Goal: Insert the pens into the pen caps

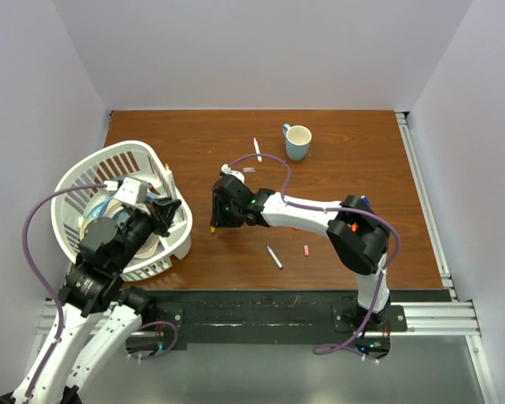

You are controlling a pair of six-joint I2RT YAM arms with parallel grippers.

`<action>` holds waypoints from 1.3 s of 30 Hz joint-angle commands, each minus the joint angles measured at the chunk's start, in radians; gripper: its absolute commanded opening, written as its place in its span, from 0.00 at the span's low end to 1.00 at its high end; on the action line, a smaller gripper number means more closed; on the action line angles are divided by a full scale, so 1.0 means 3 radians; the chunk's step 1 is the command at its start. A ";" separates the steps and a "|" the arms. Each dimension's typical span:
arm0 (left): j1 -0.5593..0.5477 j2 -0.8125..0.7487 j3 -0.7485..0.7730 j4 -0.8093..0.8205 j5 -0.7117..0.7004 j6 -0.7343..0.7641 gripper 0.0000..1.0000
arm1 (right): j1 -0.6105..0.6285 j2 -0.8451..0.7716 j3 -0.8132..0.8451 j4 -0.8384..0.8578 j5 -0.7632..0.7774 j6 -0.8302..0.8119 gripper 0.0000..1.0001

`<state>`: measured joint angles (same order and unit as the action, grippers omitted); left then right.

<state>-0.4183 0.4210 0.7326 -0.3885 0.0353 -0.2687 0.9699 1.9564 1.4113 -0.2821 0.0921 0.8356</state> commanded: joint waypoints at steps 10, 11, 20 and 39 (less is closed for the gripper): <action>-0.0002 -0.0314 -0.0059 0.0119 -0.0384 0.0032 0.00 | 0.0050 0.0412 0.0531 -0.0231 0.0281 -0.0264 0.40; 0.0003 -0.0314 -0.0059 0.0124 -0.0384 0.0032 0.00 | 0.0060 0.0453 0.0552 -0.0246 0.0291 -0.0280 0.40; -0.0002 -0.0375 -0.0070 0.0124 -0.0424 0.0032 0.00 | 0.0085 0.0693 0.0705 -0.0327 0.0286 -0.0469 0.38; -0.0002 -0.0605 -0.0070 0.0094 -0.0568 0.0001 0.00 | 0.0065 0.0111 0.0318 -0.1151 -0.0081 -0.3550 0.20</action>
<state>-0.4191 0.2569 0.7197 -0.3843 -0.1116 -0.2691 0.9897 2.1399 1.6093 -0.5446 0.1543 0.1539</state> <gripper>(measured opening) 0.094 0.211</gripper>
